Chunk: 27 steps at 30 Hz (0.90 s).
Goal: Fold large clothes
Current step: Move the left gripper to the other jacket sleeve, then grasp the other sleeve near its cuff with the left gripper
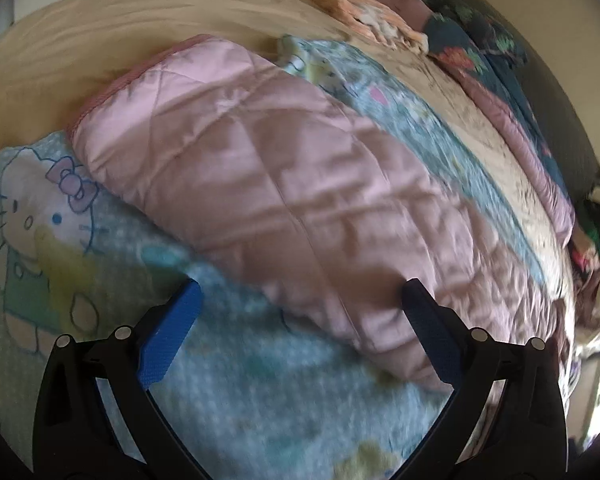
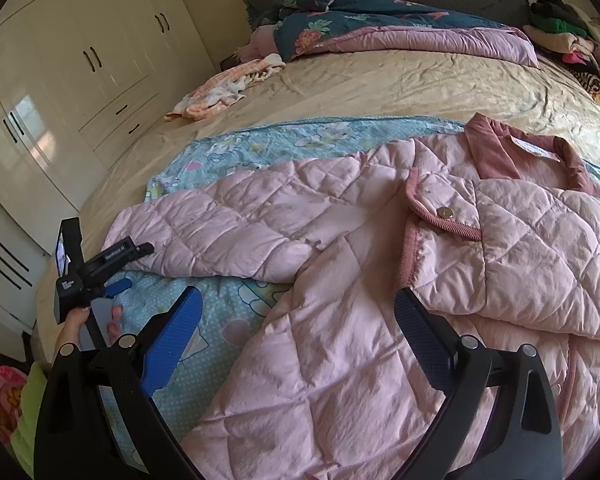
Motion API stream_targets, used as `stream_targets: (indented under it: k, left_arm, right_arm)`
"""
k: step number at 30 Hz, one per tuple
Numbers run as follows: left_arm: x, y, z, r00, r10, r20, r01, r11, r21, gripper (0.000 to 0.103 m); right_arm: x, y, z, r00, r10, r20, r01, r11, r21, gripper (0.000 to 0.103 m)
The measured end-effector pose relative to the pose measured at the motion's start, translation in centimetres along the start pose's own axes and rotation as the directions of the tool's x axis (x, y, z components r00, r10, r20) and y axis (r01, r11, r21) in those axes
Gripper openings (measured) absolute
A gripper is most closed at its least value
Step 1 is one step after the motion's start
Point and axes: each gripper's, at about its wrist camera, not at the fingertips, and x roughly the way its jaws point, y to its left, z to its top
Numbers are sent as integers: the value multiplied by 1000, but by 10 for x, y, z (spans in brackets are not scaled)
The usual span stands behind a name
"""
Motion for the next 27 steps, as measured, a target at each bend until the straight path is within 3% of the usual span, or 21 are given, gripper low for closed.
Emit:
stream_targets:
  k: [2,4,6,7,8,9,12,19,27]
  left_arm:
    - [3,4,8,1000,-1,12,2,1000,-19,89]
    - [5,7,14,999,14,29,-13,999,-32,79]
    - [6,9,21,999,32,41,-30,998,-54,56]
    - [5,11,23,999,27,45,-24,998,-65,51]
    - [3,12,25,998,19,58,-15,997,-73,34]
    - [-1,11,27,997,18,74,-13,997,-71,24]
    - [-20,0,30,992,-6,129,10,1000,-27,14]
    - [-77,-41,37,971,-70,228,54,996,78,11]
    - [-143,-104,26,939,-160,305,90,969,231,11]
  right_arm:
    - [-1,-3,-1,1000,0,-1,0,1000,12,96]
    - [-3,-5,-3,1000,1,2,-1,1000,17,96]
    - [-5,-7,-4,1000,2,4,-2,1000,22,96]
    - [-6,-8,-5,1000,1,4,-1,1000,23,96]
    - [-7,-8,-4,1000,0,4,0,1000,24,96]
    - [-9,-10,-5,1000,-1,6,1,1000,26,96]
    - [-17,-14,-5,1000,-2,15,1,999,33,96]
    - [-45,-30,-7,998,5,62,-10,997,82,96]
    - [-87,-53,-15,994,-1,112,-16,989,147,96]
